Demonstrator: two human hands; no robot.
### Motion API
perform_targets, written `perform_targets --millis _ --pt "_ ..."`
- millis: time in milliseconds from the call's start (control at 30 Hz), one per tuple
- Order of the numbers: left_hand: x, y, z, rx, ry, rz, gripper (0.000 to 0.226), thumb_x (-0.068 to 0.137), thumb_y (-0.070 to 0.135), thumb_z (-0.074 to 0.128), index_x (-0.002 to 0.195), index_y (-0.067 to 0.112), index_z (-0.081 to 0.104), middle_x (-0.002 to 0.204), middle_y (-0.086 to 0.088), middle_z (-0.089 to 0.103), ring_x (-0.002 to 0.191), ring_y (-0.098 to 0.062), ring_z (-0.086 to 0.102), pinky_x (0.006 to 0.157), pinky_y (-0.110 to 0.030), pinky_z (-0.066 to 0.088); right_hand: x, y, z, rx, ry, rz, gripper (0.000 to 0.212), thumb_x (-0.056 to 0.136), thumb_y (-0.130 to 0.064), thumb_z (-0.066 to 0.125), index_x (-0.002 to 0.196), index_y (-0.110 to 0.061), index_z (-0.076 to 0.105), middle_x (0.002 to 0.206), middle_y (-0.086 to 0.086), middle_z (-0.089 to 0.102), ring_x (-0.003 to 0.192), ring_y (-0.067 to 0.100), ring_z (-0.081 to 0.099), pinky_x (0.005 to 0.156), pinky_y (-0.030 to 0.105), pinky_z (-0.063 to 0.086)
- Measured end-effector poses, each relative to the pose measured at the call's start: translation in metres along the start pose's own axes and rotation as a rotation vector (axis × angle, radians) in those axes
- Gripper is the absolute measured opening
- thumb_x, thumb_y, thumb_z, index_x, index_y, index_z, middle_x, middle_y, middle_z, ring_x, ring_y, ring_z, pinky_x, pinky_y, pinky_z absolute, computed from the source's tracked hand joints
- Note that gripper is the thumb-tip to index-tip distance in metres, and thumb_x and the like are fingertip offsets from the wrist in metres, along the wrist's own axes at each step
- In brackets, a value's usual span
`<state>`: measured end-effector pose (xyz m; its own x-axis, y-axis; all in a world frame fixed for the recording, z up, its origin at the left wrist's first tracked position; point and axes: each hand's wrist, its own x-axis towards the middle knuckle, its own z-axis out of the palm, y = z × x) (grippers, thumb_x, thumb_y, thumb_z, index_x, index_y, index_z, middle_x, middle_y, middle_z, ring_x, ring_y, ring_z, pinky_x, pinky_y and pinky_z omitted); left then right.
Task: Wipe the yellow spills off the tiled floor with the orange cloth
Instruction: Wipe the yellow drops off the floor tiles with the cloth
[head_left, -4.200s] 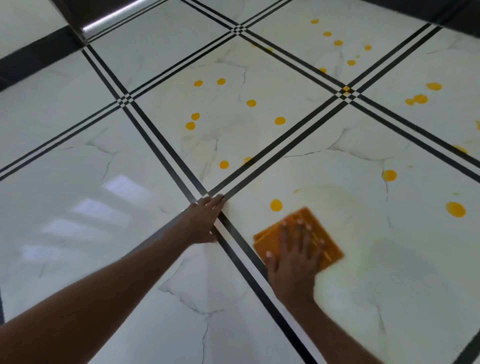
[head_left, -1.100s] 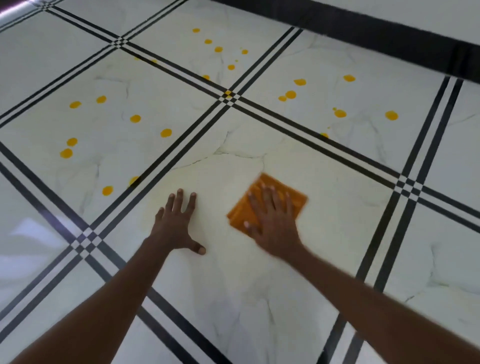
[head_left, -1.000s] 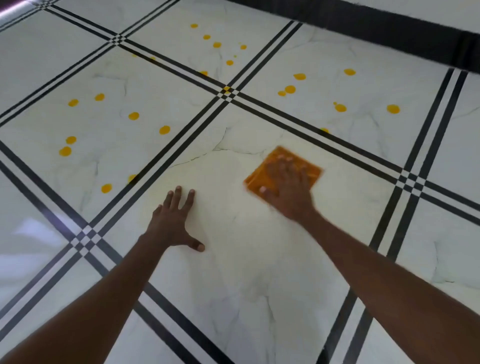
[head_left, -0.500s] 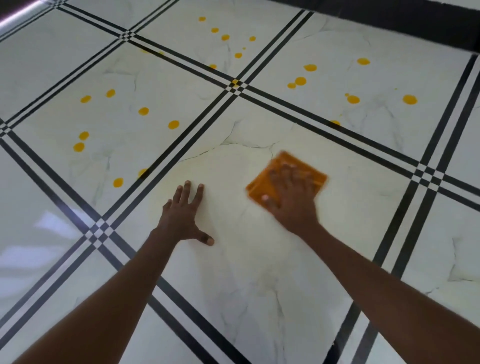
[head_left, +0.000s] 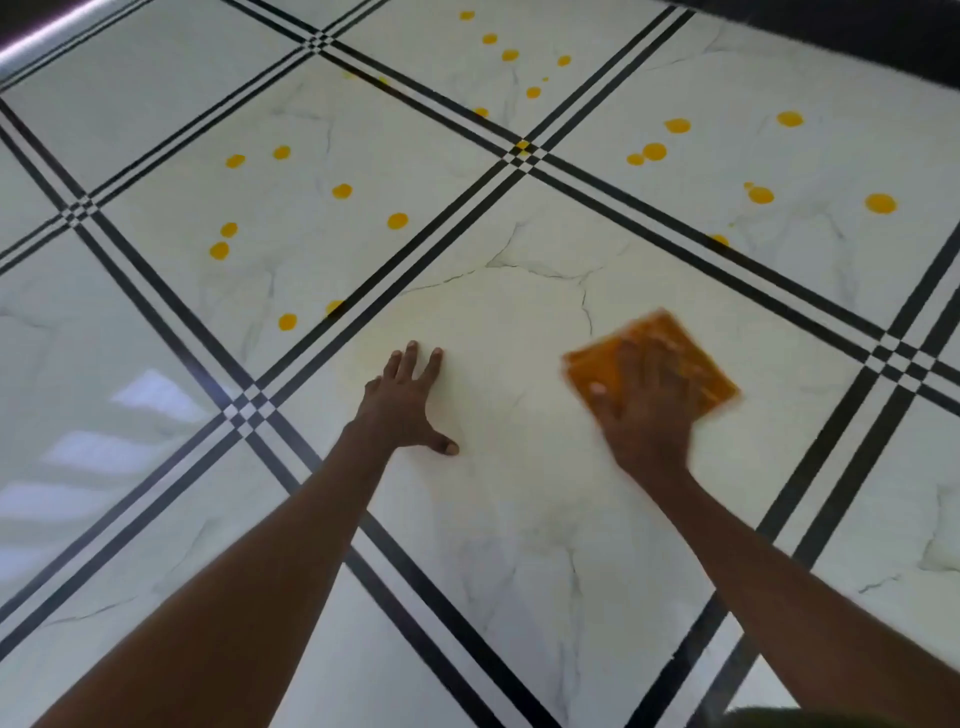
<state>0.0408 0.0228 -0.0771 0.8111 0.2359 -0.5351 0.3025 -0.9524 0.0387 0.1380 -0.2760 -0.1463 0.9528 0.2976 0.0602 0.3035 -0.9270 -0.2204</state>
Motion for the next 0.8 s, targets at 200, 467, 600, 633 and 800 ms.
perform_targets --millis 200,467,600,633,800 --pt "-0.004 0.017 0.0 0.002 0.0 -0.041 0.146 0.06 0.066 0.083 0.159 0.018 -0.013 0.164 -0.017 -0.02 0.153 -0.039 -0.008 0.118 -0.057 0.02 -0.126 -0.046 -0.012 -0.011 -0.077 0.095 0.08 0.098 -0.057 0.031 0.163 -0.015 0.012 0.169 0.024 0.008 0.155 0.047 0.01 0.122 0.068 0.002" --pt "-0.003 0.0 -0.01 0.044 0.02 0.019 0.131 0.065 0.058 0.085 0.16 0.021 0.004 0.167 -0.014 0.001 0.152 -0.035 0.011 0.116 -0.053 0.029 0.049 -0.006 0.005 -0.031 -0.091 -0.153 0.076 0.095 -0.063 0.034 0.159 -0.022 0.031 0.163 0.02 0.033 0.152 0.041 0.026 0.121 0.065 0.015" --pt "0.009 0.009 -0.017 0.035 0.089 0.026 0.131 0.063 0.063 0.083 0.159 0.016 0.008 0.165 -0.017 0.004 0.151 -0.035 0.011 0.115 -0.054 0.031 0.021 0.038 -0.01 0.006 0.02 0.312 0.076 0.1 -0.058 0.029 0.161 -0.015 0.02 0.163 0.027 0.026 0.15 0.047 0.025 0.118 0.069 0.016" --pt "0.015 0.01 -0.018 0.028 0.095 0.03 0.134 0.062 0.065 0.082 0.159 0.016 0.004 0.165 -0.017 0.001 0.152 -0.036 0.009 0.115 -0.055 0.03 0.0 0.027 -0.012 -0.013 0.034 0.4 0.077 0.1 -0.057 0.03 0.162 -0.013 0.017 0.164 0.028 0.024 0.15 0.049 0.023 0.118 0.07 0.014" --pt "0.042 0.013 -0.025 0.085 0.066 0.116 0.146 0.058 0.07 0.081 0.159 0.021 -0.012 0.165 -0.016 -0.018 0.153 -0.035 -0.011 0.121 -0.053 0.013 -0.025 -0.018 0.002 -0.057 -0.055 -0.076 0.082 0.095 -0.063 0.036 0.162 -0.018 0.023 0.166 0.022 0.023 0.152 0.045 0.022 0.122 0.064 0.005"
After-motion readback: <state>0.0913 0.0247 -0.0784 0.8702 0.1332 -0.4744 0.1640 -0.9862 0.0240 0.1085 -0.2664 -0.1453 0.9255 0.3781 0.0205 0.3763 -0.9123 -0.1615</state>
